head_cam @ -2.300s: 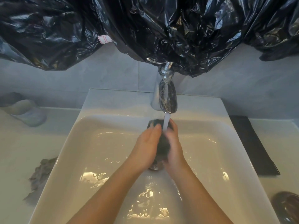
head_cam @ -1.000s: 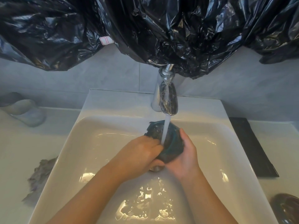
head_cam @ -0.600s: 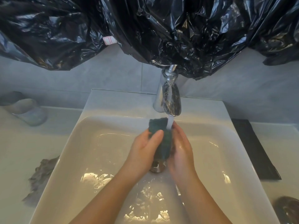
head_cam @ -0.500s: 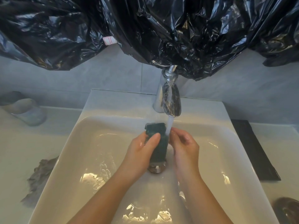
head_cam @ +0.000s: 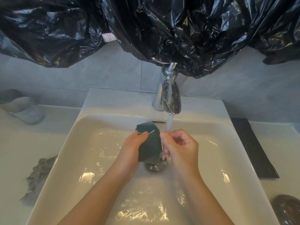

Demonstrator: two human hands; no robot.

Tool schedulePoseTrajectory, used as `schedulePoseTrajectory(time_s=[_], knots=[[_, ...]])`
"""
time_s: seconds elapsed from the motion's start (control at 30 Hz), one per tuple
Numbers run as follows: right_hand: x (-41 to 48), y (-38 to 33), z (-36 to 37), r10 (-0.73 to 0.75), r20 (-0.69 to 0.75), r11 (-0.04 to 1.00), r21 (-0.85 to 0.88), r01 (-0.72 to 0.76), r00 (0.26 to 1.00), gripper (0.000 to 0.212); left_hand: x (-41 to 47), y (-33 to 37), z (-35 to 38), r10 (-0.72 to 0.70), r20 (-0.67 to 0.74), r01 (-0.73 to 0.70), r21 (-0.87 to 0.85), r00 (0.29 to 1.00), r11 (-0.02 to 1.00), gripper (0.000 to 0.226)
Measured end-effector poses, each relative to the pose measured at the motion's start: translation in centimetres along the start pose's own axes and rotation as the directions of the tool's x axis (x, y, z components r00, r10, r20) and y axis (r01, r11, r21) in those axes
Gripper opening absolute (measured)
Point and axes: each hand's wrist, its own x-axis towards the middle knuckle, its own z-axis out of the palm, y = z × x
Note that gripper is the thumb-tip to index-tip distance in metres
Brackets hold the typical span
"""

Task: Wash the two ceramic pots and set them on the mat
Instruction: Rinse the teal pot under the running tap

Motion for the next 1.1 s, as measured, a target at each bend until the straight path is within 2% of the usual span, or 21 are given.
schedulePoseTrajectory(time_s=[0.13, 0.23, 0.33, 0.43, 0.53, 0.6, 0.7, 0.8, 0.87, 0.9, 1.0, 1.03, 1.1], knots=[[0.0, 0.0, 0.0, -0.006, 0.025, 1.0, -0.023, 0.006, 1.0, 0.029, 0.1, 0.1, -0.3, 0.006, -0.005, -0.006, -0.044, 1.0, 0.999, 0.017], [0.3, 0.2, -0.1, -0.017, 0.003, 0.998, -0.059, 0.017, 1.0, 0.02, 0.1, 0.2, -0.5, 0.007, 0.022, -0.006, -0.071, 1.0, 0.997, 0.017], [0.6, 0.5, -0.2, 0.034, -0.047, 0.997, -0.063, -0.037, 0.998, 0.018, -0.1, 0.2, -0.3, 0.009, 0.093, 0.0, -0.096, 0.996, 0.995, 0.023], [0.9, 0.6, -0.4, 0.065, -0.131, 0.995, -0.069, -0.074, 0.989, 0.035, -0.3, 0.0, 0.0, 0.022, 0.186, 0.005, -0.14, 0.982, 0.99, 0.032], [1.1, 0.5, -0.5, 0.08, -0.157, 0.994, -0.062, -0.09, 0.984, 0.045, -0.5, -0.1, 0.2, 0.044, 0.31, -0.004, -0.13, 0.95, 0.991, 0.03], [1.2, 0.6, -0.6, 0.12, -0.097, 0.992, -0.015, -0.122, 0.988, 0.035, -0.7, -0.2, 0.6, 0.054, 0.363, -0.013, -0.113, 0.93, 0.994, 0.034], [1.2, 1.0, -0.7, 0.134, 0.089, 0.985, 0.098, -0.143, 0.987, 0.011, -0.5, -0.3, 1.1, 0.064, 0.302, -0.039, -0.089, 0.951, 0.995, 0.039], [1.2, 1.3, -0.9, 0.079, 0.27, 0.988, 0.105, -0.111, 0.96, 0.05, -0.2, -0.2, 1.4, 0.077, 0.222, -0.065, -0.062, 0.972, 0.996, 0.035], [1.1, 1.4, -1.0, 0.069, 0.332, 0.986, 0.12, -0.115, 0.941, 0.056, -0.2, -0.3, 1.4, 0.075, 0.164, -0.073, -0.018, 0.984, 0.997, 0.026], [1.2, 1.6, -0.9, 0.073, 0.337, 0.985, 0.125, -0.121, 0.939, 0.054, -0.2, -0.4, 1.4, 0.075, 0.139, -0.078, 0.015, 0.987, 0.997, 0.026], [1.4, 1.7, -0.6, 0.088, 0.229, 0.986, 0.119, -0.118, 0.969, 0.041, -0.4, -0.5, 1.7, 0.106, 0.151, -0.127, 0.134, 0.983, 0.983, 0.031], [1.4, 1.7, -0.4, 0.118, 0.214, 0.974, 0.164, -0.154, 0.97, 0.035, -0.5, -0.7, 1.8, 0.115, 0.168, -0.146, 0.187, 0.979, 0.972, 0.033], [1.4, 1.2, -0.2, 0.258, 0.248, 0.902, 0.285, -0.325, 0.934, 0.026, -0.8, -0.9, 2.0, 0.124, 0.223, -0.186, 0.283, 0.967, 0.941, 0.033]])
